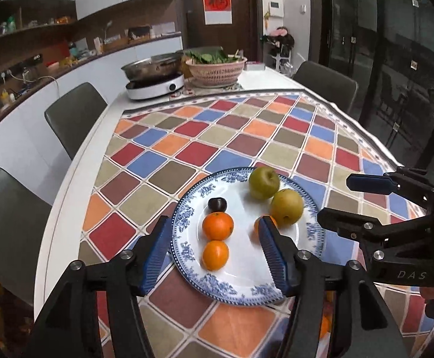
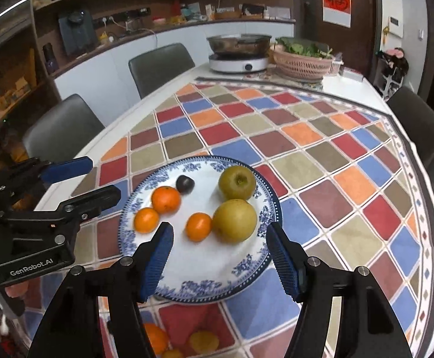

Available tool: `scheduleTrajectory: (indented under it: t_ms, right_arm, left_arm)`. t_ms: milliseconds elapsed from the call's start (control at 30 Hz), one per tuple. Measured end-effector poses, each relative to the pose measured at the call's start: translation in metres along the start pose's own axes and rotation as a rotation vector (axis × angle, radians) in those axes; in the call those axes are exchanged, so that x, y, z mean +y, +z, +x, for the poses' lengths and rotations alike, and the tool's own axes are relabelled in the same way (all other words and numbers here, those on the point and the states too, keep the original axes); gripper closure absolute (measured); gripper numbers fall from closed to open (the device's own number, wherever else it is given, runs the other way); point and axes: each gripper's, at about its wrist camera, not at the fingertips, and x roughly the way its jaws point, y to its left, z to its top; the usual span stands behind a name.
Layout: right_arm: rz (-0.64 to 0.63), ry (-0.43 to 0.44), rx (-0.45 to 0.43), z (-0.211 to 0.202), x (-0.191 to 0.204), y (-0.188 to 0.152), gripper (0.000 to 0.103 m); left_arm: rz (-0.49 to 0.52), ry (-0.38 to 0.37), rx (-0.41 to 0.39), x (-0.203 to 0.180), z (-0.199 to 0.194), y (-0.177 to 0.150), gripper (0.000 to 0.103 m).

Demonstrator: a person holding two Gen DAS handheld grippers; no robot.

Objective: Organize fruits
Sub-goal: 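Withdraw both tools from the plate toward the remaining fruit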

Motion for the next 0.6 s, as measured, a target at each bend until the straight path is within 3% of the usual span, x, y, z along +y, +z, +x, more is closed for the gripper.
scheduleTrajectory:
  t_ms: [300,600]
  right_arm:
    - [-0.013,-0.026,-0.088,-0.054,0.016,-0.015,0.038]
    - [-0.038,-0.03,-0.106,-0.084,0.031,-0.046,0.038]
  left_arm:
    - [-0.006,0.008,-0.045,-0.011,-0.047,-0.017,0.038]
    - [-0.004,0.023,-0.078,-0.022,-0.083,-0.048,0.029]
